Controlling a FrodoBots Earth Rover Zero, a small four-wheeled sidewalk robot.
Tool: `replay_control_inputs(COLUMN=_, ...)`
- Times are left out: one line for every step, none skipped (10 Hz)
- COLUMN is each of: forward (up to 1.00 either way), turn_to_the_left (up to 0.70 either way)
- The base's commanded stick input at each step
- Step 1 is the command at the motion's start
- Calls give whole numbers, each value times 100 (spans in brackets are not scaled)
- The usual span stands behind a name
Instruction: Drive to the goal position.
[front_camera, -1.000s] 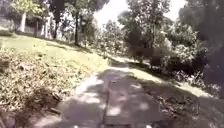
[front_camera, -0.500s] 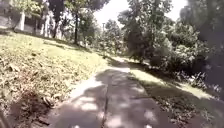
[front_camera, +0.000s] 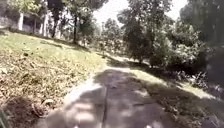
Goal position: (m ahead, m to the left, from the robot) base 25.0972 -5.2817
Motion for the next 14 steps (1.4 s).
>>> replay_control_inputs(forward=45, turn_to_the_left=0)
replay_control_inputs(forward=45, turn_to_the_left=0)
replay_control_inputs(forward=45, turn_to_the_left=0)
replay_control_inputs(forward=45, turn_to_the_left=0)
replay_control_inputs(forward=45, turn_to_the_left=0)
replay_control_inputs(forward=45, turn_to_the_left=0)
replay_control_inputs(forward=45, turn_to_the_left=0)
replay_control_inputs(forward=45, turn_to_the_left=0)
replay_control_inputs(forward=45, turn_to_the_left=0)
replay_control_inputs(forward=45, turn_to_the_left=0)
replay_control_inputs(forward=45, turn_to_the_left=0)
replay_control_inputs(forward=45, turn_to_the_left=0)
replay_control_inputs(forward=45, turn_to_the_left=0)
replay_control_inputs(forward=45, turn_to_the_left=0)
